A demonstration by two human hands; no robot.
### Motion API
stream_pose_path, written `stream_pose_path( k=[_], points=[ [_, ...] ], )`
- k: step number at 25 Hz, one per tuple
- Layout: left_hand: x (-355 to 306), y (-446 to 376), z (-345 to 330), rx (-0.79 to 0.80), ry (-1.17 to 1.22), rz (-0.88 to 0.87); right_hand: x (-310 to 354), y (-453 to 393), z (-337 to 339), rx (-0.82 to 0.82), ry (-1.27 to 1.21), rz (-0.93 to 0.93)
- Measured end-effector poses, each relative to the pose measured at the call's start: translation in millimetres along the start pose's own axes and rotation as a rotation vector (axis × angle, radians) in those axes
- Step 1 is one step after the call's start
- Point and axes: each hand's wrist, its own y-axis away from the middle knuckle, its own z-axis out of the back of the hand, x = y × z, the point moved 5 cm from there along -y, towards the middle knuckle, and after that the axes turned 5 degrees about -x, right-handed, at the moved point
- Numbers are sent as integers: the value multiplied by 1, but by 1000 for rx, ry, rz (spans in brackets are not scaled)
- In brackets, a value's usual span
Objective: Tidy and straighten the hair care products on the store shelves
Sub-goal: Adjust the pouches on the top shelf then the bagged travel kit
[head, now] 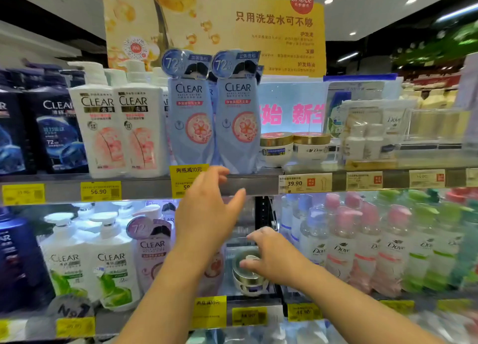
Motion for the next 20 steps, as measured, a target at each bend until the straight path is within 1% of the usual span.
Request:
stream_pose_path(
  k=[2,4,6,8,10,12,14,17,20],
  points=[
    [23,47,-36,243,-85,134,-15,-5,-34,104,21,-19],
    [48,84,-62,414,-155,232,-27,-7,-59,150,25,-40],
    [64,105,-76,515,-156,303,-35,-8,-72,125,-20,-87],
    [70,115,-85,572,-137,322,-39,-9,-76,72,-77,-106],
    [69,119,-88,573,-122,316,-40,-6,-74,20,-166,-105],
    [65,118,-86,537,-96,317,-36,1,-61,-50,-241,-101],
    [53,110,-78,485,-86,282,-26,11,-37,-87,-280,-53],
    [17,88,-57,406,-64,151,-4,29,17,-127,-367,65],
    [-26,58,-31,278,92,62,9,49,90,-212,-430,112]
  ],
)
